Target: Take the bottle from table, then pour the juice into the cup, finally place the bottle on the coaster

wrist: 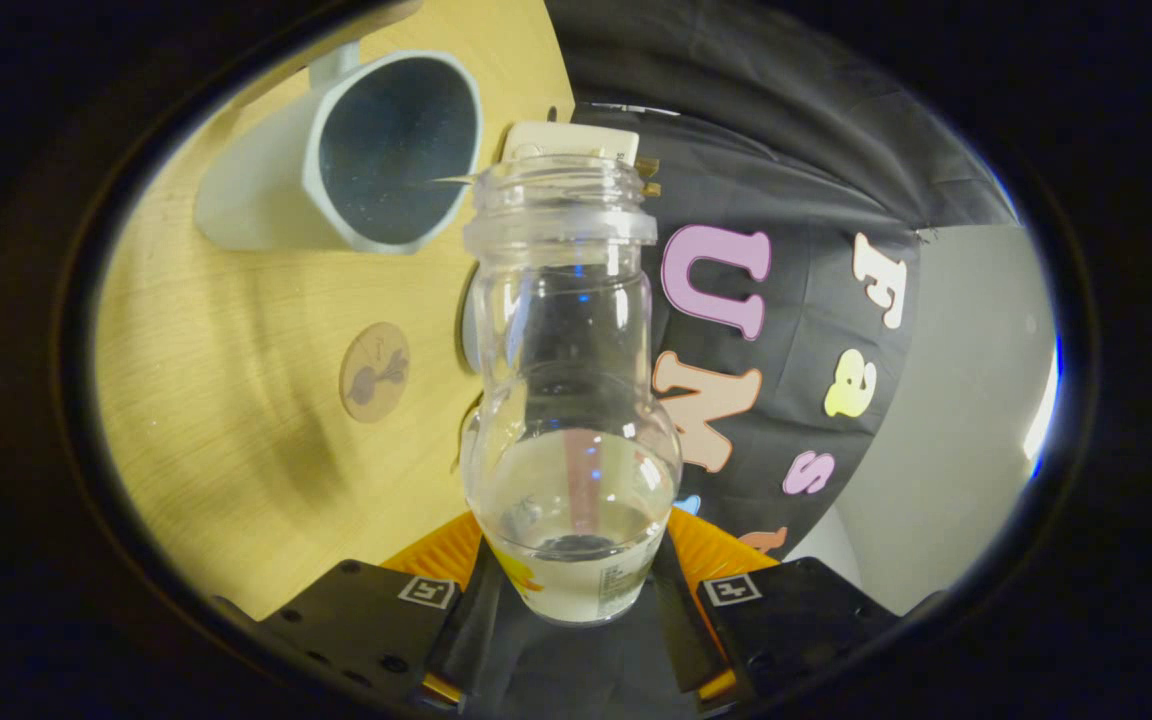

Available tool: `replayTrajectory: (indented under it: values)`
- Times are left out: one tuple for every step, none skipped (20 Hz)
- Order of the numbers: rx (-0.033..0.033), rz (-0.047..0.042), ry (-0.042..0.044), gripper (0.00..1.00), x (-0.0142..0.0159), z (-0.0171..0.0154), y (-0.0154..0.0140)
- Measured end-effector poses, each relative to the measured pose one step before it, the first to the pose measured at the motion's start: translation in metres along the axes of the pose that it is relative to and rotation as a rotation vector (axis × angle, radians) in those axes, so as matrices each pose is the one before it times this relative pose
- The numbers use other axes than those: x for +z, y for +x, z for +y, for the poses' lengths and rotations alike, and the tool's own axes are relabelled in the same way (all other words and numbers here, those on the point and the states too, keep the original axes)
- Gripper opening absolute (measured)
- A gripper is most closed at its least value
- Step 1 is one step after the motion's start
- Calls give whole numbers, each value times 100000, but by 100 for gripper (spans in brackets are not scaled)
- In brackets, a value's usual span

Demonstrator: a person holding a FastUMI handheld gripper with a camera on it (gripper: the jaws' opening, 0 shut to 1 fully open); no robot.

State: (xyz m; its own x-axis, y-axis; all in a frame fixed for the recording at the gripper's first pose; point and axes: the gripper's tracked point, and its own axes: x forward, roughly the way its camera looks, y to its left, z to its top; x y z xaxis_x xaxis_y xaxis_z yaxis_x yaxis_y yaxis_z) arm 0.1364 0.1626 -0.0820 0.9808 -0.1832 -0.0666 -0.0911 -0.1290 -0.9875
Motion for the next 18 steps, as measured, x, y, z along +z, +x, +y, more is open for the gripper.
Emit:
replayTrajectory:
  values:
    - [-75,-223,-579,74,181,-26,67]
    - [74,-87,-103,74,-11,-13,-103]
    - [-15,-74,-415,74,109,-43,-12]
    - [-132,95,-565,74,74,-126,41]
    - [-284,-23,-624,74,-94,-174,-78]
    - [-339,-49,-678,74,-35,-148,-49]
    - [-483,43,-821,74,56,-241,160]
    - [-590,-70,-1006,74,-86,-225,-62]
    - [-470,-18,-831,74,-9,-219,58]
    - [41,-56,-341,74,-31,-104,-87]
    - [-37,18,-235,74,-175,-128,-21]
    - [-475,-14,-477,74,-28,-259,-29]
    - [-336,-82,-388,74,47,-178,-9]
    - [-543,-263,-600,74,122,-264,68]
    - [-688,-143,-655,74,-57,-159,-19]
    - [-727,-327,-868,74,-18,-270,-97]
    - [-305,-295,-608,74,109,-160,32]
    - [-49,-194,-693,74,91,-96,5]
